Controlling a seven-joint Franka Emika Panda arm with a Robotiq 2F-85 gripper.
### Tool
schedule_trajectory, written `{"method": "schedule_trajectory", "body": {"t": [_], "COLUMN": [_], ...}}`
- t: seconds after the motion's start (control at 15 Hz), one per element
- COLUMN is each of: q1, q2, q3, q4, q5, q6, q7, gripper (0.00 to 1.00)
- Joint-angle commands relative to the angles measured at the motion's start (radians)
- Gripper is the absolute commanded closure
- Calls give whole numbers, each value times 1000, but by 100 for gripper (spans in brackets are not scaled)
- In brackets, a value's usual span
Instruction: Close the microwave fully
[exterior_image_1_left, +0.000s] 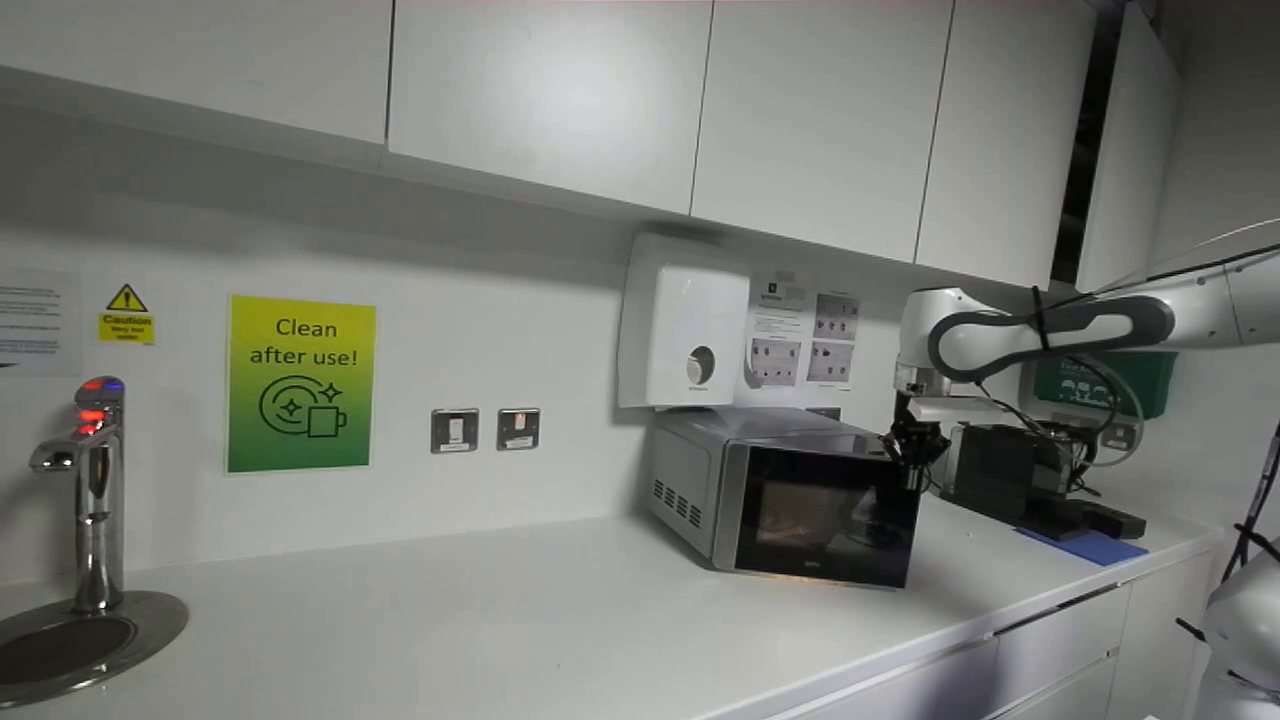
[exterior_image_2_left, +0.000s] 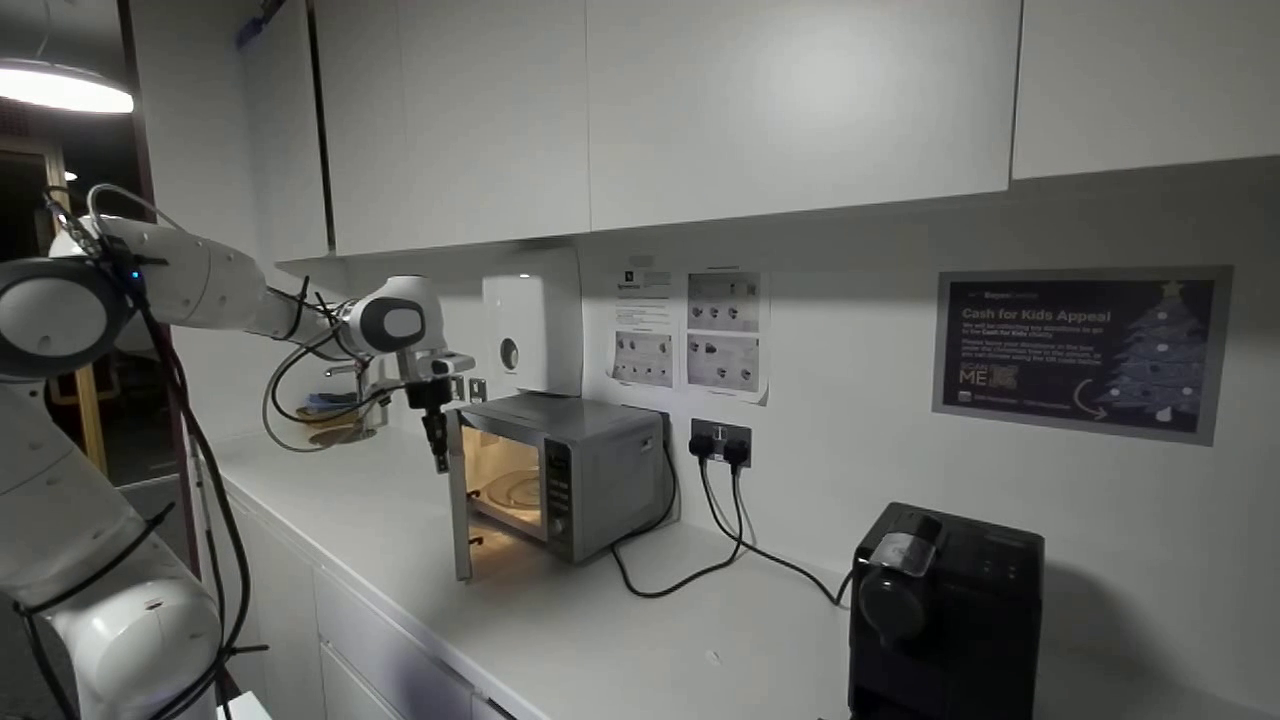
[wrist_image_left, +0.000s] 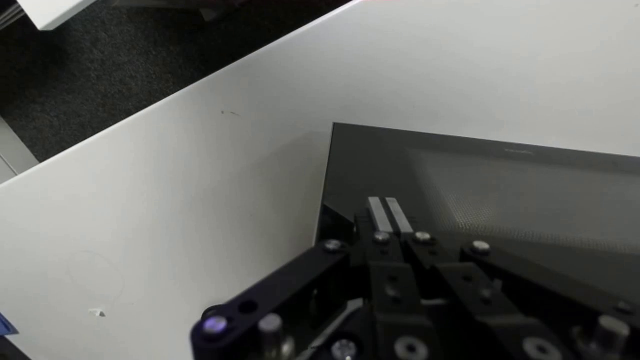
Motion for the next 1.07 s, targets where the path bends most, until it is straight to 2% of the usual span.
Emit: {"method": "schedule_trajectory", "body": {"t": [0.0, 1.0], "q1": [-10, -11], "q2": [33, 65], "q3": [-8, -31], "q4": [40, 55], "q5": [-30, -85], "q6": [11, 45], "q7": [-21, -28], "gripper": [100, 100]}}
